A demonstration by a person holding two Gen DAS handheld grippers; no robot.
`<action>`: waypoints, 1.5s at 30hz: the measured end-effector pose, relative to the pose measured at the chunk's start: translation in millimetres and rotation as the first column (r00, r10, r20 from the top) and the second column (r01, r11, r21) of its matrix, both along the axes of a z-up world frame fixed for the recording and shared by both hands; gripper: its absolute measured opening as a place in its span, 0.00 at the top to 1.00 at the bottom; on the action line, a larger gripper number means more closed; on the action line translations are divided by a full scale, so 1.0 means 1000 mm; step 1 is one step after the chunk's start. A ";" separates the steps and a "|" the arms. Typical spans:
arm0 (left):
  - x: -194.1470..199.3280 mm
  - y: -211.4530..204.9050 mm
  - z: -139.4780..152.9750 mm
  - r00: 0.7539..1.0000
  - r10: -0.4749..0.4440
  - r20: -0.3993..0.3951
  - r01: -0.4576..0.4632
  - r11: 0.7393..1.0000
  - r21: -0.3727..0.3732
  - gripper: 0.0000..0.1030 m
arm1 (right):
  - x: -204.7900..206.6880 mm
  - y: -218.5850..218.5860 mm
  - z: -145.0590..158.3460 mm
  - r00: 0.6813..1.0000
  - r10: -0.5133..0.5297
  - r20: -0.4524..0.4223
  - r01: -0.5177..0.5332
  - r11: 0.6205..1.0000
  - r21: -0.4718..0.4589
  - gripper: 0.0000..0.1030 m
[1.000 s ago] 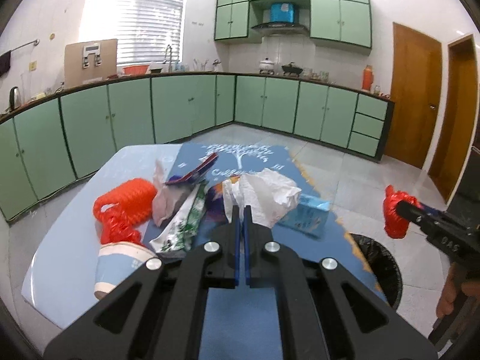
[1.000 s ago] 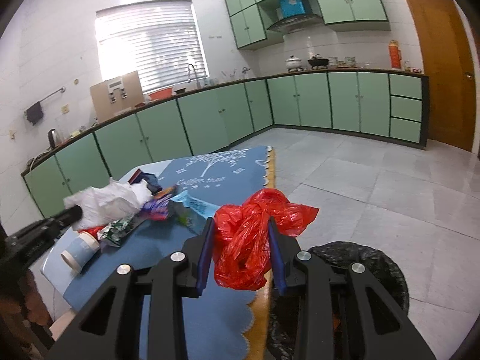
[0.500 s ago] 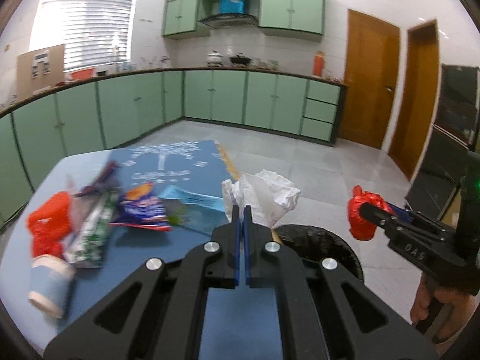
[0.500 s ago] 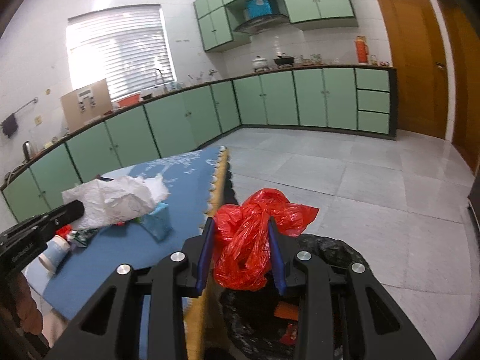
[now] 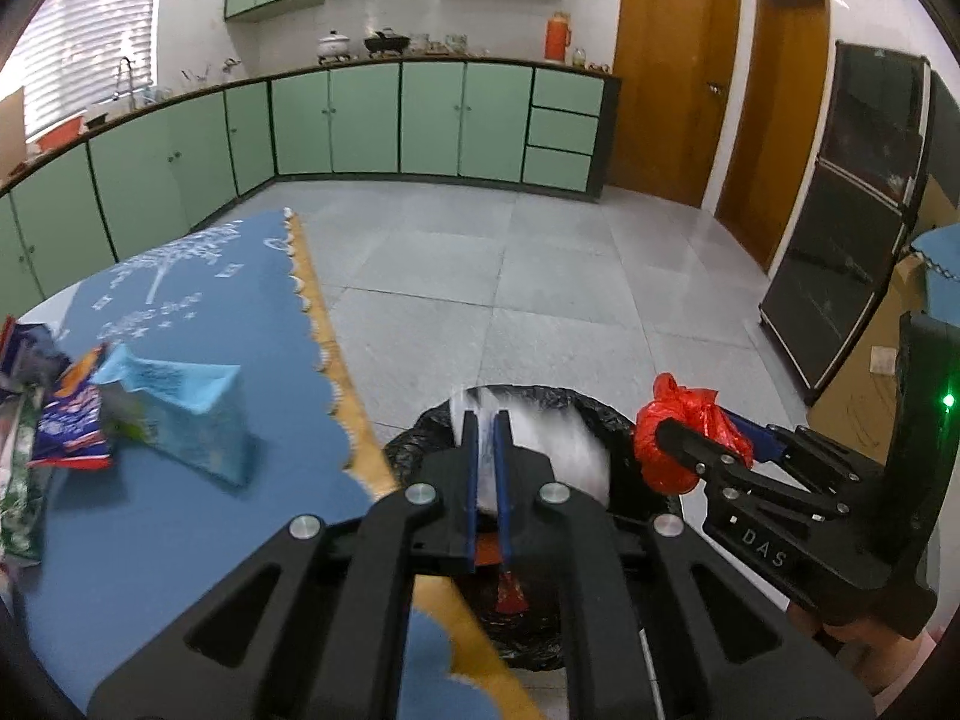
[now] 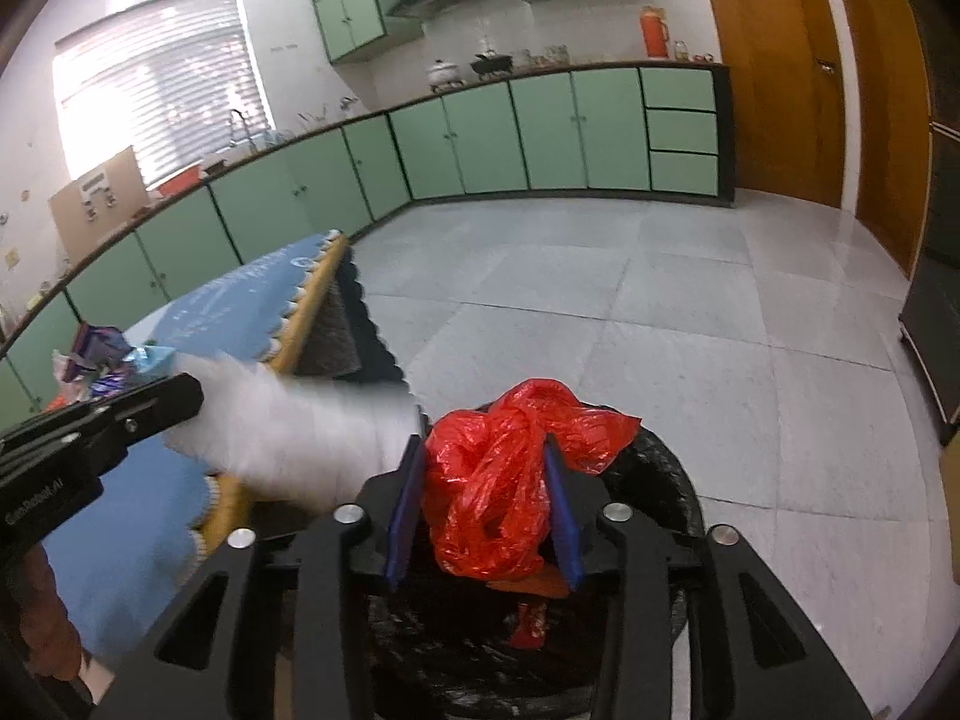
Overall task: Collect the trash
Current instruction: 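Carry the red bag and tissue over the bin and release both, then grasp the blue-white paper cup with the left gripper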
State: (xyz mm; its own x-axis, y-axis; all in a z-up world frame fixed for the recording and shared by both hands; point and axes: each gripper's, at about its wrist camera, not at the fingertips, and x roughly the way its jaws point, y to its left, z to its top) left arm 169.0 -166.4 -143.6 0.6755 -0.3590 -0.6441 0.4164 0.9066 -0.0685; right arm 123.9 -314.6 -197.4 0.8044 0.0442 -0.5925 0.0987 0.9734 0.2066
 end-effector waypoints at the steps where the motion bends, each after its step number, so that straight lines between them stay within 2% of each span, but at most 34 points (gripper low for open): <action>1: 0.002 -0.002 -0.002 1.000 0.001 -0.002 -0.001 1.000 0.004 0.88 | 0.000 -0.005 -0.002 1.000 -0.011 -0.002 0.011 1.000 -0.001 0.59; 3: 0.005 -0.002 -0.003 1.000 0.006 -0.004 -0.006 1.000 -0.002 0.72 | 0.000 -0.011 -0.002 1.000 -0.026 -0.004 0.026 1.000 -0.002 0.54; 4: 0.005 -0.001 -0.003 1.000 0.009 -0.002 -0.009 1.000 -0.008 0.69 | -0.001 -0.014 -0.002 0.999 -0.033 -0.001 0.033 0.999 -0.005 0.52; 6: 0.003 0.004 0.000 1.000 0.023 0.007 -0.022 1.000 -0.018 0.58 | -0.005 -0.015 0.001 0.999 -0.046 0.008 0.046 0.999 -0.020 0.37; 8: 0.004 0.008 0.006 0.999 0.041 0.017 -0.041 0.999 -0.027 0.51 | -0.009 -0.015 0.003 0.998 -0.062 0.017 0.062 0.997 -0.040 0.26; 15: -0.005 0.050 0.024 0.987 0.145 0.066 -0.142 0.988 -0.060 0.38 | -0.012 0.001 0.018 0.998 -0.021 0.061 0.023 0.999 -0.039 0.15; 22: -0.024 0.109 0.034 0.948 0.286 0.139 -0.285 0.958 -0.032 0.33 | -0.002 0.047 0.039 0.984 0.121 0.134 -0.121 0.993 -0.003 0.10; 25: -0.033 0.140 0.036 0.918 0.361 0.160 -0.363 0.931 -0.018 0.31 | 0.009 0.072 0.046 0.971 0.181 0.158 -0.183 0.983 -0.002 0.10; 27: -0.042 0.162 0.038 0.890 0.420 0.178 -0.425 0.905 -0.010 0.30 | 0.017 0.094 0.049 0.958 0.229 0.170 -0.234 0.972 0.006 0.09; 32: -0.060 0.216 0.041 0.809 0.550 0.206 -0.565 0.825 0.016 0.27 | 0.028 0.135 0.050 0.939 0.293 0.179 -0.301 0.953 0.021 0.09; 37: -0.079 0.253 0.037 0.750 0.629 0.204 -0.649 0.760 0.044 0.24 | 0.027 0.161 0.050 0.929 0.329 0.172 -0.337 0.942 0.015 0.09; 41: -0.088 0.275 0.032 0.723 0.664 0.191 -0.683 0.728 0.056 0.23 | 0.026 0.174 0.049 0.927 0.338 0.160 -0.344 0.939 0.010 0.09; 45: -0.093 0.286 0.024 0.715 0.677 0.174 -0.694 0.717 0.063 0.21 | 0.024 0.185 0.051 0.925 0.347 0.156 -0.351 0.936 -0.003 0.09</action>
